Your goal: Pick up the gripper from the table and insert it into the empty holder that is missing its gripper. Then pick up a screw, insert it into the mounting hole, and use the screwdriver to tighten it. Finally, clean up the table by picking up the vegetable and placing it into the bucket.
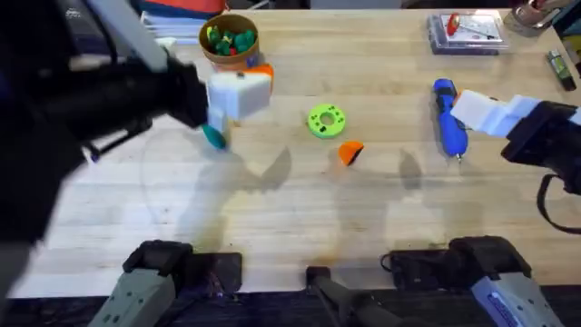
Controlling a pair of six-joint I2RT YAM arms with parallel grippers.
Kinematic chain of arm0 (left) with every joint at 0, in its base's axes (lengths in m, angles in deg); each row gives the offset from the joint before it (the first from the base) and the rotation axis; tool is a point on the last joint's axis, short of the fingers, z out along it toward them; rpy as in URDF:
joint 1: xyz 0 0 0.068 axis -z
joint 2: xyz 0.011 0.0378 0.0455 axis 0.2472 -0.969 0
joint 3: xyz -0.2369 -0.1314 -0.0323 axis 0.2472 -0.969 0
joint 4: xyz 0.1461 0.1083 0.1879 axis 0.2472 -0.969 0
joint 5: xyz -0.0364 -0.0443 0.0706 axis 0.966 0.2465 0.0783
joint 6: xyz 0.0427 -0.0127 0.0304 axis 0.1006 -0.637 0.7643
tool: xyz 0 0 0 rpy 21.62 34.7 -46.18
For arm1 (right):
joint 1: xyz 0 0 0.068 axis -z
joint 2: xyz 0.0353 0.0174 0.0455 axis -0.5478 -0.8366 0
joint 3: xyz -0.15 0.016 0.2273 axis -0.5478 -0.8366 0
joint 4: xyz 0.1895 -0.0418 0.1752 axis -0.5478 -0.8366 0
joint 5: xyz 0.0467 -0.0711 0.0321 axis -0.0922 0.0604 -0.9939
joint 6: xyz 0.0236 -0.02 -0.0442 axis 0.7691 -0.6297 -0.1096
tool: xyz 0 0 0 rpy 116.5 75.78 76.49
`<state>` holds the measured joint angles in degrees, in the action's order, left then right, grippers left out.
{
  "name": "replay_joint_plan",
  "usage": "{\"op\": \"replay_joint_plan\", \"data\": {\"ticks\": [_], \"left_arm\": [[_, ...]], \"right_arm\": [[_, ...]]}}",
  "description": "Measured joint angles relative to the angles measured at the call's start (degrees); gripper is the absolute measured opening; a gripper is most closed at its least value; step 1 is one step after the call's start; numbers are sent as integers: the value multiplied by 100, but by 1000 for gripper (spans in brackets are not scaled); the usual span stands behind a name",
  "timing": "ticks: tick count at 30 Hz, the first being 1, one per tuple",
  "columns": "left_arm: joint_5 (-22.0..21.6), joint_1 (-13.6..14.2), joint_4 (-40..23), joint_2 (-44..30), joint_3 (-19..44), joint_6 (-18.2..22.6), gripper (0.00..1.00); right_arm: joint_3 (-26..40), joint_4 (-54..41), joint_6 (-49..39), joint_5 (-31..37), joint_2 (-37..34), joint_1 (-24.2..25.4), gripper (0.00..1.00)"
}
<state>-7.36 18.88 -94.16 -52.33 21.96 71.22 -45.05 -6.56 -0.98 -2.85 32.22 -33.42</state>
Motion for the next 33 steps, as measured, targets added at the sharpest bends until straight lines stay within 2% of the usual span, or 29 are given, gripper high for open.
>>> {"op": "replay_joint_plan", "data": {"ticks": [6,7,13,14,19,23,27,28,33], "left_arm": [[87,171,1504,1750,-1778,196,985],[117,172,2251,2555,-2734,2,985],[188,174,3198,3837,-4212,-427,985],[220,172,3590,4375,-4707,-542,985],[220,208,3689,4502,-4896,-704,985],[261,286,3082,4500,-4896,-767,985],[468,461,3057,4500,-4883,-772,985],[657,619,3047,4502,-4883,-775,985],[931,900,3037,4502,-4883,-788,985]], "right_arm": [[0,-1,0,0,0,0,994],[0,-1,0,0,0,0,994],[0,0,0,0,0,0,994],[0,0,0,0,0,0,994],[0,-2,0,0,0,0,994],[0,-2,0,0,0,0,994],[0,-2,0,0,0,0,993],[0,-4,0,0,0,0,993],[0,-4,0,0,0,0,994]]}}
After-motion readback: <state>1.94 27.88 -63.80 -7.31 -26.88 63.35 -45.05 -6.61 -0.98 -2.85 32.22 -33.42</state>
